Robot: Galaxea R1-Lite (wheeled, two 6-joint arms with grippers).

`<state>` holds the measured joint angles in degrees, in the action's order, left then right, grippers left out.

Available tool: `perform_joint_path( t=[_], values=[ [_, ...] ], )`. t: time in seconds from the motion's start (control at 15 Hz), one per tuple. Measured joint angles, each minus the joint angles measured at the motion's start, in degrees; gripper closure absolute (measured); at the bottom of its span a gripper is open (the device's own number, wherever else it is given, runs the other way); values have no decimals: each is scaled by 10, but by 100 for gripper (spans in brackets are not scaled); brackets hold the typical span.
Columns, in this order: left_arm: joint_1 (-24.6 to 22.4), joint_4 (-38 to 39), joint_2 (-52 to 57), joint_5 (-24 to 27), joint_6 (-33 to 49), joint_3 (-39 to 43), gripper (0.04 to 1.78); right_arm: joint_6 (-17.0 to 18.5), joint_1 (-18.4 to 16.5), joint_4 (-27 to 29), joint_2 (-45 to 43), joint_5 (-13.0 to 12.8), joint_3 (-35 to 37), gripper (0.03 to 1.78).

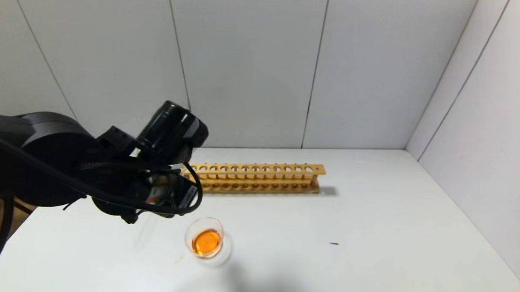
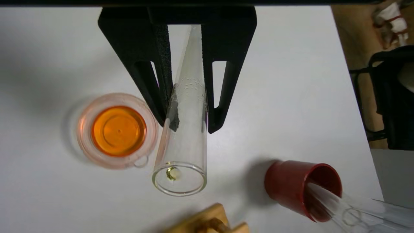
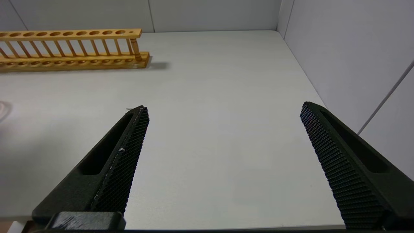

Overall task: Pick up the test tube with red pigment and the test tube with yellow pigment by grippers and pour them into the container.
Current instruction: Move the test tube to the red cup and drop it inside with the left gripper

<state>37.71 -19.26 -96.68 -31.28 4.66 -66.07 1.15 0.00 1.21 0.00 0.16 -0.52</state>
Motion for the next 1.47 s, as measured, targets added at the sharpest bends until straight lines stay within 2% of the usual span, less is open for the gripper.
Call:
perform_joint_path(
  t=[0.2, 0.47, 0.87, 1.2, 1.47],
  values=[
    [-35, 108, 41, 29, 0, 62, 151, 0, 0, 0, 0, 0, 0, 10],
    [-117, 257, 78, 87, -25, 111, 151, 0, 0, 0, 0, 0, 0, 10],
    [-242, 377, 87, 149, -38, 111, 151, 0, 0, 0, 0, 0, 0, 10],
    [-328, 401, 51, 190, -40, 82, 151, 0, 0, 0, 0, 0, 0, 10],
    [-374, 403, 11, 218, -39, 53, 151, 0, 0, 0, 0, 0, 0, 10]
  ],
)
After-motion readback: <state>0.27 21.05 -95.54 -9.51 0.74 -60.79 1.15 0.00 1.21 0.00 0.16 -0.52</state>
